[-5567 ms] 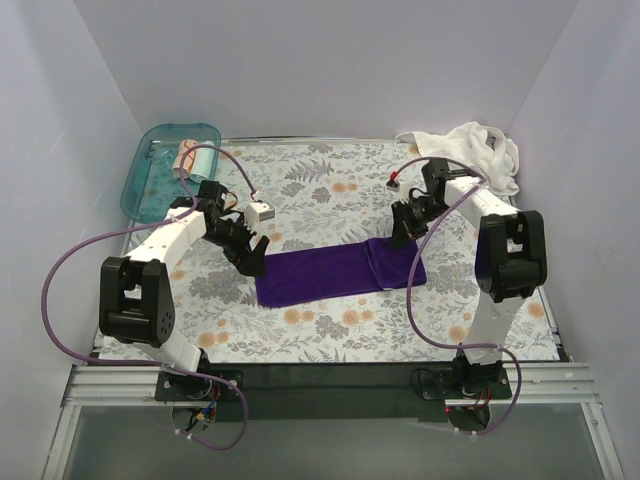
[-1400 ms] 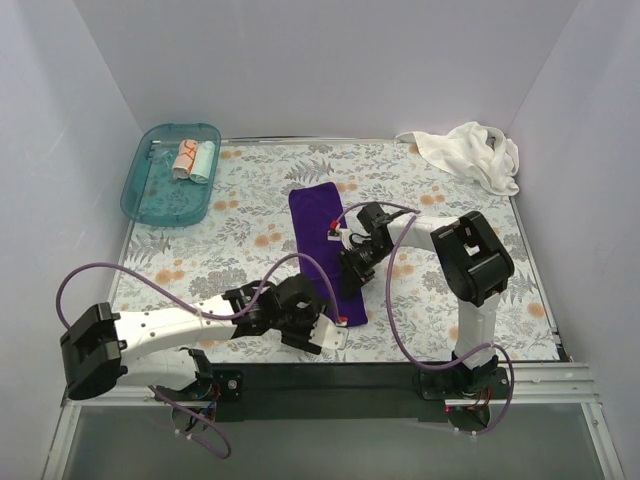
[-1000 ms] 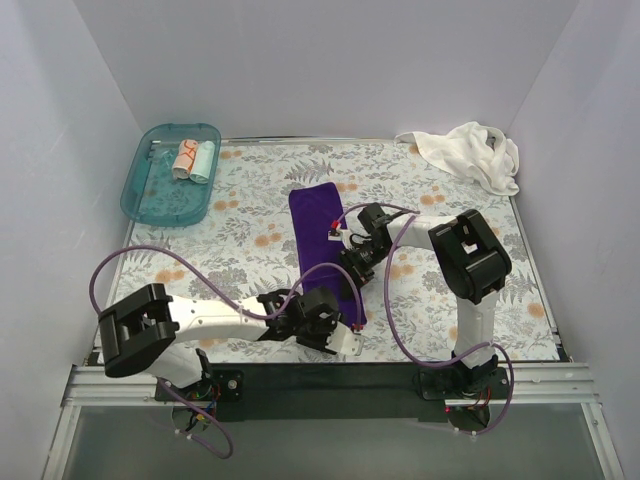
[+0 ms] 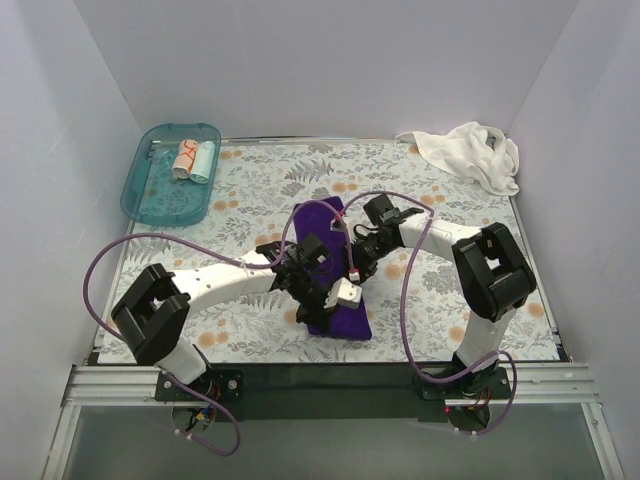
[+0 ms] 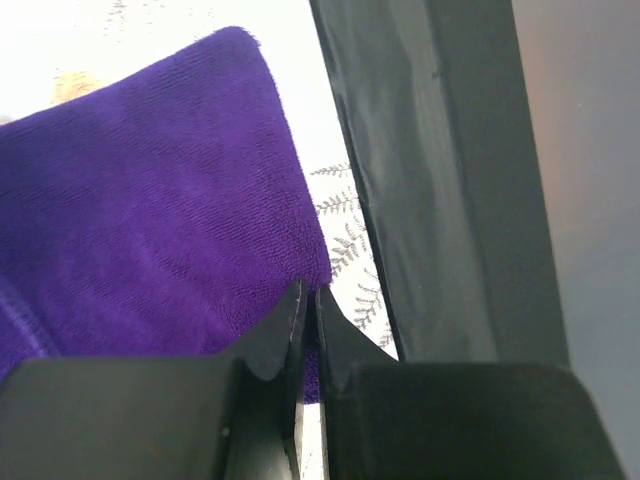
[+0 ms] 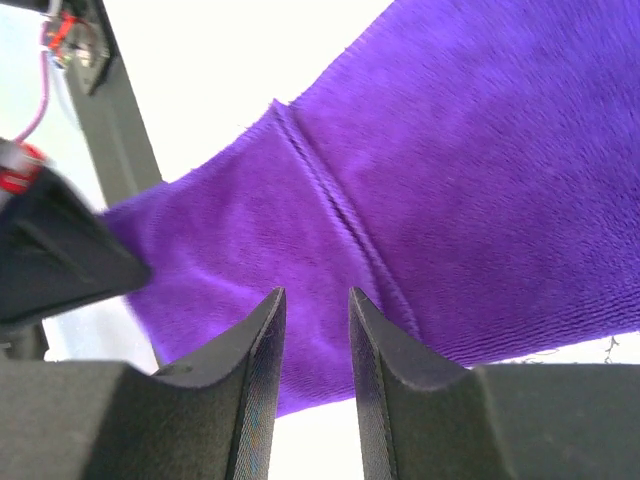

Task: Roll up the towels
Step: Roll the towel

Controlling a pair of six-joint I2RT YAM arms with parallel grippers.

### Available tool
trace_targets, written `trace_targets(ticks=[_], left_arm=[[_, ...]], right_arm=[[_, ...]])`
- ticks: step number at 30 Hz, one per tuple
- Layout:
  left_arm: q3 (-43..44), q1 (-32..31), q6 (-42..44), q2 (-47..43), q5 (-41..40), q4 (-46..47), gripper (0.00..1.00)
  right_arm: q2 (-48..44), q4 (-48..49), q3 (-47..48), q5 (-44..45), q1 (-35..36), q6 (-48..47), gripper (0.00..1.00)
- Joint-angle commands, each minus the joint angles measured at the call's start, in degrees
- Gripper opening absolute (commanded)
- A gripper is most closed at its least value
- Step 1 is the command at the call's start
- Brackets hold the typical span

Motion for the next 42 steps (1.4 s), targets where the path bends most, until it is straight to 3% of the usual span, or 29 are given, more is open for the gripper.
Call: trace_targets(ticks=[1, 6, 14, 20, 25, 31, 36, 42], left_arm=[[2.9, 3.6, -0.9, 0.9, 6.6, -2.4, 0.00], [4.6, 8.0, -0.3, 3.4, 6.5, -2.0, 0.00], [4.4, 14.1, -0.5, 5.0, 4.7, 3.4, 0.00], [2.1, 14.2, -0.7, 5.7, 1.0, 9.1, 0.00], [0.7, 14.2, 0.6, 6.4, -1.2, 11.3, 0.02], [-1.3, 14.2, 0.9, 7.2, -2.4, 12.6, 0.02], [-2.7, 14.2, 0.5, 7.2, -4.8, 15.1, 0.03], [-2.5, 14.2, 1.7, 8.1, -6.9, 15.3, 0.04]], right_arm=[[4.1, 0.4, 0.8, 2.0, -0.1, -0.5, 0.33], [9.6, 1.0, 1.2, 1.2, 0.0, -0.3, 0.31], [7.7, 0.1, 1.6, -0.2, 0.0, -1.1, 0.33], [6.9, -1.8, 3.4, 0.2, -0.7, -0.5, 0.44], [5.2, -4.2, 6.2, -1.2, -5.1, 0.3, 0.57], [2.5, -7.5, 6.5, -4.8, -9.8, -0.4, 0.58], [0.6, -9.0, 3.0, -11.1, -9.3, -0.8, 0.57], [2.6, -9.0, -0.2, -10.7, -6.8, -2.7, 0.54]])
